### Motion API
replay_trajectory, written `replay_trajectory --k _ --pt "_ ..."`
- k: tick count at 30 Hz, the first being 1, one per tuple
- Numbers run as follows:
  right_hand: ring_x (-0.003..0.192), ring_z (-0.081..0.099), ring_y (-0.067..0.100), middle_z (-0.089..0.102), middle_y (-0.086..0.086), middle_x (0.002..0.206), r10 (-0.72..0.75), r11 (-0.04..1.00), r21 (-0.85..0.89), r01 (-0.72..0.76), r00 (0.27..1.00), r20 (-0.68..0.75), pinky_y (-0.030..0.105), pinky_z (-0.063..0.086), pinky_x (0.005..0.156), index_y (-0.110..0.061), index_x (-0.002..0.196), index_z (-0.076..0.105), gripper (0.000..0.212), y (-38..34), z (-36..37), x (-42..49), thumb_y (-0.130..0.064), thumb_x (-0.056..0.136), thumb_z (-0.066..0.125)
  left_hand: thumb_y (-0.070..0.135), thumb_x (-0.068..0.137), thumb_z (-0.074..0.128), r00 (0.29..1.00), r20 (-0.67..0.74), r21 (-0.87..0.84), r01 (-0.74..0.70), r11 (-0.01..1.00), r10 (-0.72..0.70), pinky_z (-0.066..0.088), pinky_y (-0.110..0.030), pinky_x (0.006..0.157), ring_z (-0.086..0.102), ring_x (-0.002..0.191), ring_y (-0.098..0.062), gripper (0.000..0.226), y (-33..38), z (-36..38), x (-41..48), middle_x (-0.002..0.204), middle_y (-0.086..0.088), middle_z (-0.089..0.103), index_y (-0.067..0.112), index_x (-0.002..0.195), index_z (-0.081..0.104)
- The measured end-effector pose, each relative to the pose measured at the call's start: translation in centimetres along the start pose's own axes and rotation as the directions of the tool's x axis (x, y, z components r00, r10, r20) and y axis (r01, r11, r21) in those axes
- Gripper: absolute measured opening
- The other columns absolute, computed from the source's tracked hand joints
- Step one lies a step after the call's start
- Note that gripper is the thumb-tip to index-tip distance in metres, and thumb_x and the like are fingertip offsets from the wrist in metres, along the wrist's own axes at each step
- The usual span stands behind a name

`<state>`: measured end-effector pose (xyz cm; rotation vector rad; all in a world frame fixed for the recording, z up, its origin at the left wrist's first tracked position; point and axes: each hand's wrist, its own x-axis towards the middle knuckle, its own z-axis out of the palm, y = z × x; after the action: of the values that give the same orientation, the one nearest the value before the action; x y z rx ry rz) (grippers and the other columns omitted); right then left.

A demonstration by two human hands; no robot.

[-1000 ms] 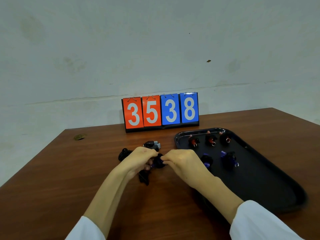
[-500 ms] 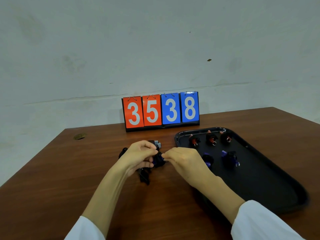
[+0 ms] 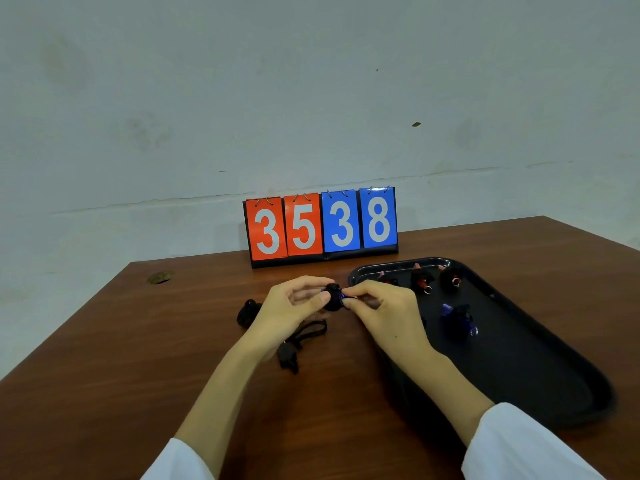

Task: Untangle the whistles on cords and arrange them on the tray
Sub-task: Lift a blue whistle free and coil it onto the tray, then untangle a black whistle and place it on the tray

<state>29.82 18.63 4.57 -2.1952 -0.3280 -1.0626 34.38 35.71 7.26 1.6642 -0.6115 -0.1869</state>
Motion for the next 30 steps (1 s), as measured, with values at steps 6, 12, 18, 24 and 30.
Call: replay_trajectory --k 6,12,18,24,30 --pt "0.093 0.061 0.0 0.063 -0.014 0.101 0.361 0.866 0.278 -0.415 0.905 0.226 0.014 0.051 0.08 -0.02 0.109 0.063 0.027 -1.5 -0.9 0.9 -0.015 0.083 0.066 0.016 0.075 0.075 0.994 -0.105 0.019 0.04 0.999 -0.038 0.054 -0.034 0.087 0.07 0.091 -0.017 0.033 -0.6 0.5 0.1 0.098 0.0 0.074 0.024 0.106 0.066" --pt "0.113 0.054 0.004 0.058 -0.013 0.122 0.326 0.878 0.117 -0.465 0.758 0.564 0.029 0.045 0.098 -0.028 0.123 0.055 0.048 -1.3 -3.3 1.2 -0.022 0.078 0.072 0.018 0.067 0.079 0.998 -0.022 -0.019 0.062 0.998 -0.062 0.052 -0.036 0.091 0.069 0.094 -0.013 0.072 -1.0 2.1 -0.1 0.093 0.002 0.073 0.031 0.129 0.047" --pt "0.091 0.053 -0.012 0.056 -0.028 0.101 0.389 0.887 0.016 -0.462 0.764 0.515 0.01 0.04 0.079 -0.032 0.111 0.062 0.039 -0.4 -6.9 0.1 -0.016 0.077 0.073 0.025 0.083 0.063 1.0 -0.01 -0.058 0.011 0.998 -0.011 0.056 -0.024 0.076 0.068 0.091 -0.014 0.047 -1.0 5.0 -0.8 0.099 -0.003 0.069 0.027 0.127 0.045" --pt "0.088 0.057 0.008 0.064 -0.006 0.106 0.661 0.75 -0.088 -0.655 0.748 0.066 0.021 0.043 0.076 -0.021 0.113 0.064 0.04 5.2 -12.6 -0.3 -0.016 0.075 0.075 0.02 0.091 0.058 0.956 -0.28 0.248 -0.013 0.969 0.084 0.046 -0.016 0.078 0.057 0.094 -0.004 0.021 -2.6 4.2 -0.4 0.099 0.01 0.061 0.029 0.11 0.058" --pt "0.101 0.06 0.022 0.065 0.006 0.114 0.788 0.582 -0.26 -0.771 0.613 -0.053 0.034 0.049 0.087 -0.016 0.116 0.062 0.045 10.0 -14.0 -2.4 -0.027 0.075 0.075 0.016 0.091 0.057 0.938 -0.323 0.304 -0.022 0.953 0.124 0.041 -0.01 0.071 0.055 0.093 0.0 0.021 -3.5 3.9 -0.3 0.102 0.012 0.06 0.025 0.11 0.062"
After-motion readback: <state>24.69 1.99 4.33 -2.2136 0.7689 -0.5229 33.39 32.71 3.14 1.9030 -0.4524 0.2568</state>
